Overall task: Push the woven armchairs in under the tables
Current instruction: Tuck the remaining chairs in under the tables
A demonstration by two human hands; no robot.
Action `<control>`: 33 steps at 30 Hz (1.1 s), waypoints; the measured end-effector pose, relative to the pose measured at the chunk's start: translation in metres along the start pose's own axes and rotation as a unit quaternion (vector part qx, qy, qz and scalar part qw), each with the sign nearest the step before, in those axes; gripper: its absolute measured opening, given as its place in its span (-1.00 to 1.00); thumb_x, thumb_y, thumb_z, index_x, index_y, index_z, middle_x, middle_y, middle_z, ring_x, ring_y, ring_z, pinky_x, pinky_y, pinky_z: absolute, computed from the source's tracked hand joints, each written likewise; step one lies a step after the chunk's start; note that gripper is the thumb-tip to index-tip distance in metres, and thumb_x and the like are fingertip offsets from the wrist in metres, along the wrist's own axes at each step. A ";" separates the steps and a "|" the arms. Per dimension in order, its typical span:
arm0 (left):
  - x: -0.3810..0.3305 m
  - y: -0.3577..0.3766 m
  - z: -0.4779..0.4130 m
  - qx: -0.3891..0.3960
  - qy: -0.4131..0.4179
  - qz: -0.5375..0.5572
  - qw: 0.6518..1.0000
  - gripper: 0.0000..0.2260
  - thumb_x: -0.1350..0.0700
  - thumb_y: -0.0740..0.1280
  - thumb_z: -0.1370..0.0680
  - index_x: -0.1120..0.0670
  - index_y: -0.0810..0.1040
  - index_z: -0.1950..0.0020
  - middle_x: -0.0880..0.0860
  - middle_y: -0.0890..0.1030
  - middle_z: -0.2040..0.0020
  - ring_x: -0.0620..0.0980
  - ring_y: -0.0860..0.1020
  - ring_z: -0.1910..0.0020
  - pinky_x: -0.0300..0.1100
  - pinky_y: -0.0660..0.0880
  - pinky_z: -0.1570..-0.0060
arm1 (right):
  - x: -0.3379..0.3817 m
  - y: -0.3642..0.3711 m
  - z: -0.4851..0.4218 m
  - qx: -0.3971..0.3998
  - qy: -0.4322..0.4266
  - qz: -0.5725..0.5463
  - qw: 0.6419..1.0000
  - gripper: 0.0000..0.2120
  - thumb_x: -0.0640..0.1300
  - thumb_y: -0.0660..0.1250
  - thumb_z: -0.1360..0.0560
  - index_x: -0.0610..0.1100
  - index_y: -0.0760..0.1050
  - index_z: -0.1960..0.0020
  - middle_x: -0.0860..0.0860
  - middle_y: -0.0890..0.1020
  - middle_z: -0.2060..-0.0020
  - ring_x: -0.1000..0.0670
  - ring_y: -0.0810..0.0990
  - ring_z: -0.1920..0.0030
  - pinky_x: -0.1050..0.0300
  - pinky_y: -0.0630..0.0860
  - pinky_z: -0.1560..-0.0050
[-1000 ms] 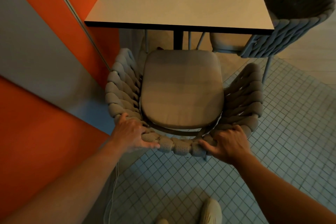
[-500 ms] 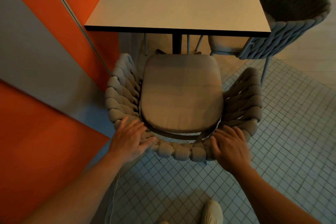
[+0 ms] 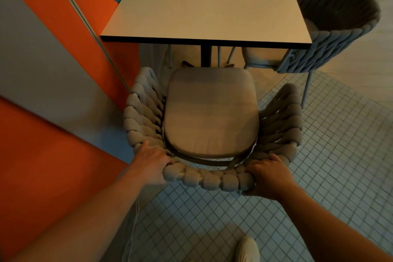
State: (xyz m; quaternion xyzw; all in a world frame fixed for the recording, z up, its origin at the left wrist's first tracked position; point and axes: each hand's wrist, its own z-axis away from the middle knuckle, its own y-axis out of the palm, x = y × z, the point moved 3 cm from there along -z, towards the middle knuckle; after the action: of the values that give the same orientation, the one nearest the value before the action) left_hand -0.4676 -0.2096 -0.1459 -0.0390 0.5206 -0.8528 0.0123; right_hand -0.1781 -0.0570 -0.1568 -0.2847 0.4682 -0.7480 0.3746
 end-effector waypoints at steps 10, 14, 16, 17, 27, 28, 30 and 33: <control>0.011 0.008 -0.014 0.023 0.010 -0.035 0.999 -0.47 -0.46 0.24 -0.32 -0.20 0.62 -0.12 -0.13 0.62 -0.04 -0.04 0.54 -0.12 0.08 0.35 -0.19 | -0.010 0.010 -0.018 -0.004 0.004 0.053 0.999 -0.37 0.52 0.09 -0.23 0.15 0.54 -0.07 0.20 0.62 0.07 0.09 0.53 0.03 0.09 0.40 -0.16; 0.017 0.004 -0.023 0.014 0.009 -0.034 0.999 -0.45 -0.46 0.21 -0.29 -0.19 0.62 -0.12 -0.14 0.63 -0.04 -0.04 0.55 -0.13 0.07 0.35 -0.17 | -0.015 0.006 -0.028 -0.001 0.003 0.057 0.998 -0.40 0.51 0.15 -0.25 0.15 0.55 -0.07 0.20 0.61 0.07 0.10 0.53 0.04 0.11 0.39 -0.16; 0.020 0.001 -0.030 0.014 0.007 -0.033 0.999 -0.44 -0.46 0.20 -0.29 -0.19 0.62 -0.13 -0.13 0.64 -0.03 -0.03 0.55 -0.13 0.06 0.35 -0.17 | -0.018 0.003 -0.035 -0.003 0.004 0.059 0.998 -0.36 0.53 0.10 -0.23 0.15 0.55 -0.07 0.20 0.62 0.06 0.11 0.53 0.03 0.11 0.38 -0.17; 0.020 0.000 -0.031 0.018 0.006 -0.034 0.999 -0.43 -0.46 0.19 -0.29 -0.19 0.62 -0.14 -0.12 0.64 -0.03 -0.02 0.55 -0.13 0.07 0.34 -0.17 | -0.019 0.002 -0.036 -0.004 0.006 0.059 0.998 -0.32 0.54 0.05 -0.21 0.16 0.55 -0.07 0.20 0.62 0.06 0.11 0.53 0.03 0.11 0.38 -0.17; 0.029 -0.016 -0.045 0.034 0.007 -0.048 0.998 -0.47 -0.45 0.25 -0.36 -0.20 0.60 -0.18 -0.12 0.65 -0.06 -0.03 0.56 -0.13 0.06 0.35 -0.20 | -0.026 -0.008 -0.053 0.004 0.017 0.083 0.996 -0.42 0.54 0.20 -0.28 0.12 0.56 -0.01 0.17 0.63 0.13 0.09 0.53 0.11 0.09 0.39 -0.14; 0.029 -0.017 -0.046 0.032 0.005 -0.050 0.998 -0.47 -0.45 0.25 -0.36 -0.20 0.60 -0.18 -0.12 0.65 -0.06 -0.03 0.56 -0.12 0.05 0.35 -0.20 | -0.026 -0.009 -0.055 0.002 0.016 0.085 0.996 -0.42 0.53 0.21 -0.28 0.12 0.57 -0.02 0.17 0.63 0.12 0.09 0.54 0.10 0.08 0.39 -0.15; 0.031 -0.016 -0.048 0.036 0.001 -0.049 0.998 -0.48 -0.44 0.25 -0.35 -0.20 0.60 -0.17 -0.12 0.65 -0.06 -0.04 0.55 -0.12 0.06 0.34 -0.21 | -0.027 -0.009 -0.057 -0.001 0.017 0.088 0.996 -0.41 0.53 0.22 -0.28 0.12 0.57 -0.04 0.17 0.63 0.10 0.09 0.55 0.09 0.08 0.39 -0.15; 0.031 -0.015 -0.049 0.041 -0.001 -0.052 0.998 -0.48 -0.44 0.26 -0.35 -0.25 0.57 -0.23 -0.13 0.64 -0.09 -0.03 0.55 -0.14 0.06 0.32 -0.19 | -0.027 -0.009 -0.057 0.011 0.015 0.085 0.996 -0.45 0.50 0.26 -0.29 0.15 0.56 -0.07 0.19 0.64 0.07 0.09 0.56 0.05 0.07 0.38 -0.17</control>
State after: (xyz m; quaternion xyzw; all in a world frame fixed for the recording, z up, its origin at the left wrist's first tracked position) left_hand -0.5024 -0.1612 -0.1527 -0.0661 0.4822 -0.8730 -0.0295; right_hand -0.2103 -0.0042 -0.1735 -0.2280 0.4880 -0.7228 0.4329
